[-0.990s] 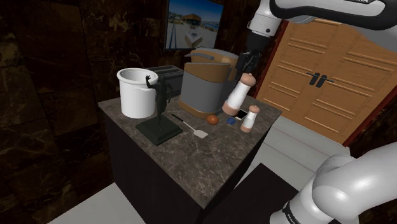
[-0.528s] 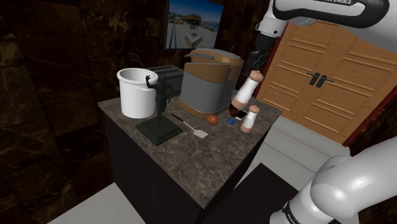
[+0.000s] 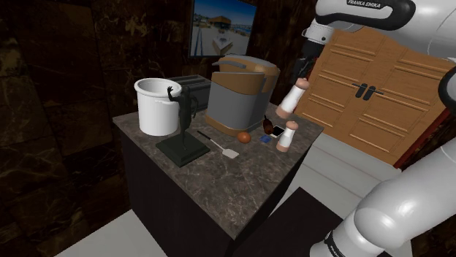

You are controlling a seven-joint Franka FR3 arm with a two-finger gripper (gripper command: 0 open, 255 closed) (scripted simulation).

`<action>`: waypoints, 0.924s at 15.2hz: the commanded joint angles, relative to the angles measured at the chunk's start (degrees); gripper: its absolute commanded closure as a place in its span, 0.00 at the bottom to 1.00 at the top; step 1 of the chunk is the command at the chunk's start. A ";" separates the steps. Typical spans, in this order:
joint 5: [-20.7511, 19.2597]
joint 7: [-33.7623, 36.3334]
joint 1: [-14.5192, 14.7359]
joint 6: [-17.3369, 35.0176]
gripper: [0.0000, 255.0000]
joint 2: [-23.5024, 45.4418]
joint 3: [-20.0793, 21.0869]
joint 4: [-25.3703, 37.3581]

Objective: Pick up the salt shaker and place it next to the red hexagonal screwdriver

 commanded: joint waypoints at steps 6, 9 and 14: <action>3.40 -10.44 -4.19 -2.35 1.00 11.37 -6.20 12.91; 6.01 -14.80 -6.88 -4.24 1.00 17.46 -8.40 20.20; 12.00 -21.26 -13.96 -9.87 1.00 30.21 -10.68 37.15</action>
